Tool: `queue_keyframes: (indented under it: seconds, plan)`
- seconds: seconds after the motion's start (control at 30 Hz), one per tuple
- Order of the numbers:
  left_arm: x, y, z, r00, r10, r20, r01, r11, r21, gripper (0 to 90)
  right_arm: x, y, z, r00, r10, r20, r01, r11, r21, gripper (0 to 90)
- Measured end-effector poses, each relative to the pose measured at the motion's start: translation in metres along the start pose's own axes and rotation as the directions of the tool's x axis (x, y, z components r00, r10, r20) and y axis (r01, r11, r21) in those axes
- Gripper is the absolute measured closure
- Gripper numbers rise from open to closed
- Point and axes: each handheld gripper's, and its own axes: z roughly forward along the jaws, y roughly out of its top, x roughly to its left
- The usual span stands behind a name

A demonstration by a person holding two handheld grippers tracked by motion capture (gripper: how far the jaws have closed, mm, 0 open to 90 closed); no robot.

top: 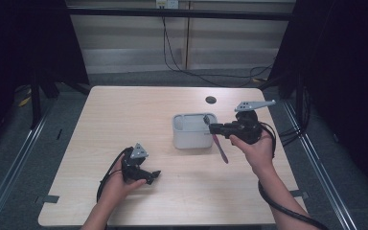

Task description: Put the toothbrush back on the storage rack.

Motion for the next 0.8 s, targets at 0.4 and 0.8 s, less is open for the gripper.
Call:
queue_keyframes:
  seconds: [0.4,0.8]
  plan:
    - [0.000,0.000,0.000,1.0000,0.000,0.000,0.000,1.0000,0.000,3.9,-0.002,0.007,-0.004,1.0000,0.007,-0.007,-0.008,0.996,-0.086,84.8]
    - [0.000,0.000,0.000,1.0000,-0.006,0.001,0.006,1.0000,-0.003,3.9,-0.008,0.011,-0.008,0.9991,0.034,-0.024,-0.037,0.988,-0.150,84.8]
